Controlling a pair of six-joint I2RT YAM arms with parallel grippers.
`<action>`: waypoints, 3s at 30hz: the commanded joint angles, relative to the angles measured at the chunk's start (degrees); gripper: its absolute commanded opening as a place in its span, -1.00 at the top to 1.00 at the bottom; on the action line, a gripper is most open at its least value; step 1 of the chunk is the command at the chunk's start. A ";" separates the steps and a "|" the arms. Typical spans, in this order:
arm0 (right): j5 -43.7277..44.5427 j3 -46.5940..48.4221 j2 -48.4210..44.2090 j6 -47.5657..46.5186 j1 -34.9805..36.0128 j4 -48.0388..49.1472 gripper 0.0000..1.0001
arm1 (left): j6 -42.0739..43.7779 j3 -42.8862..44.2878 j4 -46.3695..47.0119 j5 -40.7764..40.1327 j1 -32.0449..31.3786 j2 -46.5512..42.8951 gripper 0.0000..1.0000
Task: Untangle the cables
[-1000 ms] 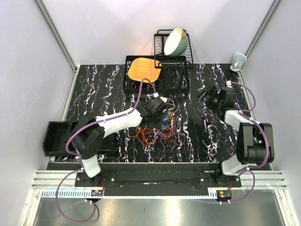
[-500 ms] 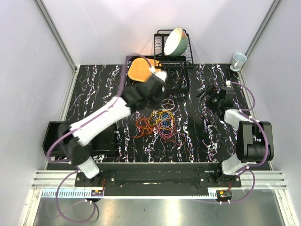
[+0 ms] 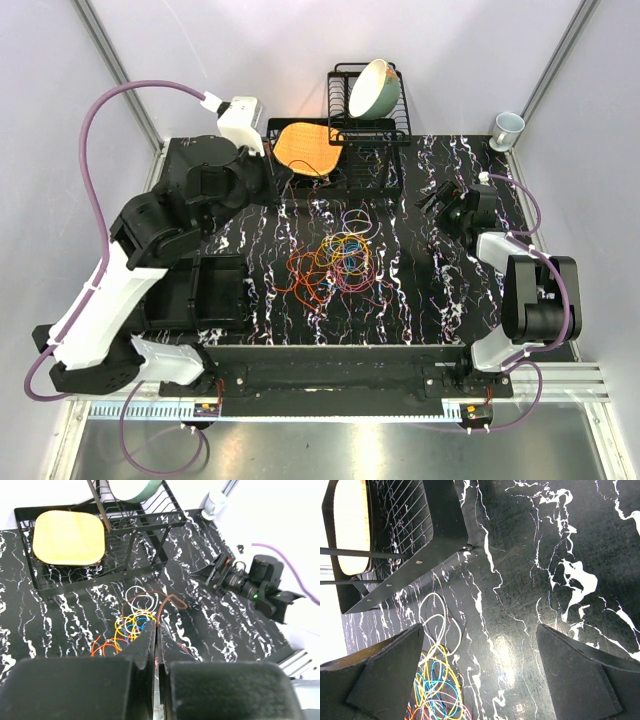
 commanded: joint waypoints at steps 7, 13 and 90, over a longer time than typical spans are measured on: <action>-2.71 2.36 1.04 0.71 -0.24 2.62 -0.99 | 10.27 12.79 6.34 -2.00 -0.21 -0.39 1.00; -2.80 2.45 1.04 0.45 -0.24 2.71 -0.99 | 14.76 12.38 16.18 -0.25 -0.21 -4.51 1.00; -10.18 4.38 7.28 2.12 -0.24 5.44 -0.99 | -36.29 -36.14 -26.61 -34.00 -0.21 -32.74 1.00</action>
